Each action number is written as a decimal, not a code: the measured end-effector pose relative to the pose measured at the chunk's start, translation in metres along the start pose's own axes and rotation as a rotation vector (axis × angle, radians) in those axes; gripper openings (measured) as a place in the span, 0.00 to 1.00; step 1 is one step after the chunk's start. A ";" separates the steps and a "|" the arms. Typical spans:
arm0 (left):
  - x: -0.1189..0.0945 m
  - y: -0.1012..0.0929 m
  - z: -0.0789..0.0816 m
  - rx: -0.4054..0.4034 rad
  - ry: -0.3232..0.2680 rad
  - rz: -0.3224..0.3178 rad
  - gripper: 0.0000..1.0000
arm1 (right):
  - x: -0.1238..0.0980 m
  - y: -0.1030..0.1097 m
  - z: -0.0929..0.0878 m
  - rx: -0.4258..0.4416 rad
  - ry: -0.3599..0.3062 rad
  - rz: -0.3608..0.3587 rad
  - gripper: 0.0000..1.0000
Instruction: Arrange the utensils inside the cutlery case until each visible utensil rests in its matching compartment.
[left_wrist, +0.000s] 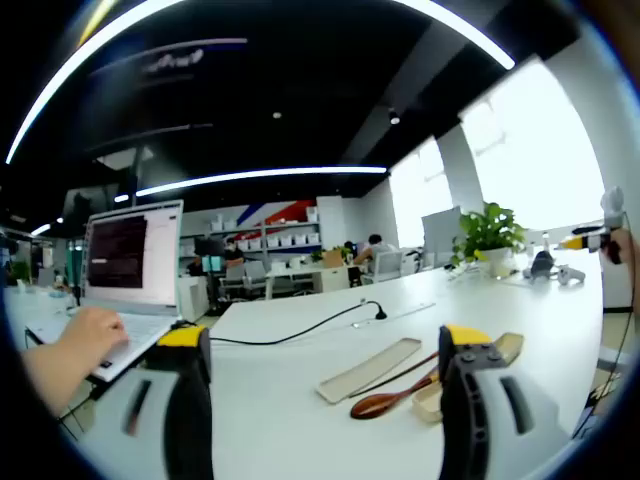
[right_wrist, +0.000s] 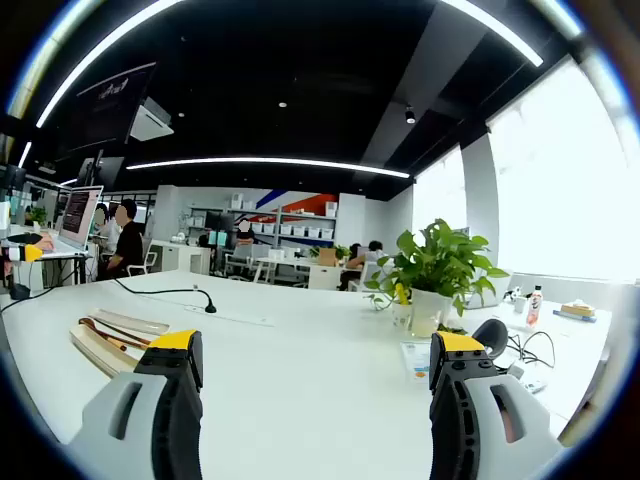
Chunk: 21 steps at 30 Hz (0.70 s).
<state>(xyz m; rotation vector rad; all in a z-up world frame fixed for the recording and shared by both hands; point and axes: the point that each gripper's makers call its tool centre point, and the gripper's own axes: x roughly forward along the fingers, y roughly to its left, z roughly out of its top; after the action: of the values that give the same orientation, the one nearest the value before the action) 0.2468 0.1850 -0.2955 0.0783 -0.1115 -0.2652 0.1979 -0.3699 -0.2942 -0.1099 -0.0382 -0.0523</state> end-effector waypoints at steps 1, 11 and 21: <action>0.000 0.000 0.000 -0.002 0.001 0.000 1.00 | 0.000 0.000 0.000 -0.001 0.000 -0.001 0.98; 0.000 0.000 0.000 -0.001 0.002 0.000 1.00 | -0.001 -0.006 -0.002 0.010 0.007 -0.015 0.98; -0.001 0.000 0.000 -0.002 0.002 -0.004 1.00 | -0.004 -0.005 0.001 0.013 -0.002 -0.015 0.98</action>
<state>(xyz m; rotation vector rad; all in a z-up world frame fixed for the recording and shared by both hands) 0.2457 0.1855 -0.2955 0.0767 -0.1087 -0.2688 0.1937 -0.3745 -0.2925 -0.0967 -0.0417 -0.0669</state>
